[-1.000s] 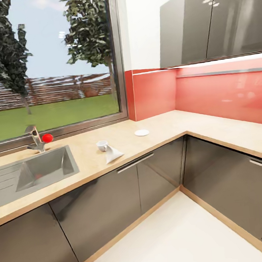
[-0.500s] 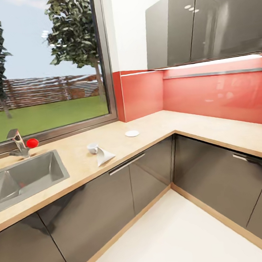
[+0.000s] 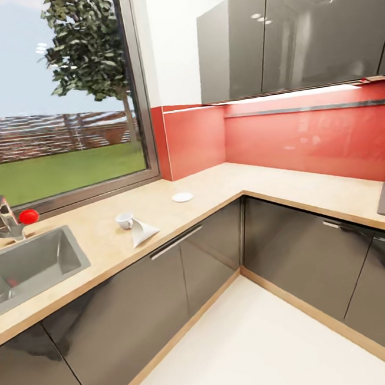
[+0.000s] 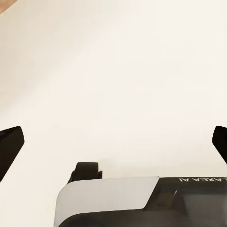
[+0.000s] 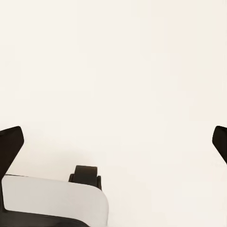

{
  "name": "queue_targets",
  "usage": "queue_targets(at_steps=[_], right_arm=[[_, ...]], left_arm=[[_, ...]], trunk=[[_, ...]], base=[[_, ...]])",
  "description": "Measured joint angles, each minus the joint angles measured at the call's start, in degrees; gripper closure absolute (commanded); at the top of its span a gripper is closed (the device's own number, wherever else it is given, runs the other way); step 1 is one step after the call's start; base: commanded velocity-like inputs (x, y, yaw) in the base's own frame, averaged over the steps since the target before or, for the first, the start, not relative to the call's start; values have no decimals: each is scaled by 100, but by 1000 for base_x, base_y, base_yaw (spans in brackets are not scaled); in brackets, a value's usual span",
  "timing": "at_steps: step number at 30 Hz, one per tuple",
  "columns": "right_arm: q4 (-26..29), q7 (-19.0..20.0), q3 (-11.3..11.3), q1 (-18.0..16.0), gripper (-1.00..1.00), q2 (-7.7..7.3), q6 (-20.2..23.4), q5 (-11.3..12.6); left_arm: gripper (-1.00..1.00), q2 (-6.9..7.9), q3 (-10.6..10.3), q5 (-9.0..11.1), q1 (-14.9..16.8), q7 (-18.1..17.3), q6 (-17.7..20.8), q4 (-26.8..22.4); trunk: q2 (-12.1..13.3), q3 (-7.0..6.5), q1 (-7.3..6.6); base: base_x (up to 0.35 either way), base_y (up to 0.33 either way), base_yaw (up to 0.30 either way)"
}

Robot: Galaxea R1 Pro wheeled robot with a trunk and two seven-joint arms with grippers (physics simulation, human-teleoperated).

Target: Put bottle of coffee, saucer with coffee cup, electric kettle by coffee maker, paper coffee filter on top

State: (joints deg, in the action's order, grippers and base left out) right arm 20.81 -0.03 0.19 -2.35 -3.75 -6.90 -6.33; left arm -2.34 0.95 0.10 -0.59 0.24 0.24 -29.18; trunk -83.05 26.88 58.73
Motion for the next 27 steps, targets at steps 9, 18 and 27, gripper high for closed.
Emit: queue_targets(at_steps=[9, 18, 27], right_arm=[[3, -4, -1, 0, -100, -1, 8, 6], [6, -5, -1, 1, -100, -2, 4, 10], [6, -5, -1, 1, -100, -2, 9, 8]], left_arm=[[-100, 0, 1, -2, 0, 0, 0, 0], [-100, 0, 0, -2, 1, 0, 0, 3], [-100, -1, -7, 0, 1, -5, -13, 2]], trunk=[[0, 0, -1], [0, 0, -1], [0, 0, -1]], base=[[32, 273, -18], [16, 51, -220], [1, 3, -276]])
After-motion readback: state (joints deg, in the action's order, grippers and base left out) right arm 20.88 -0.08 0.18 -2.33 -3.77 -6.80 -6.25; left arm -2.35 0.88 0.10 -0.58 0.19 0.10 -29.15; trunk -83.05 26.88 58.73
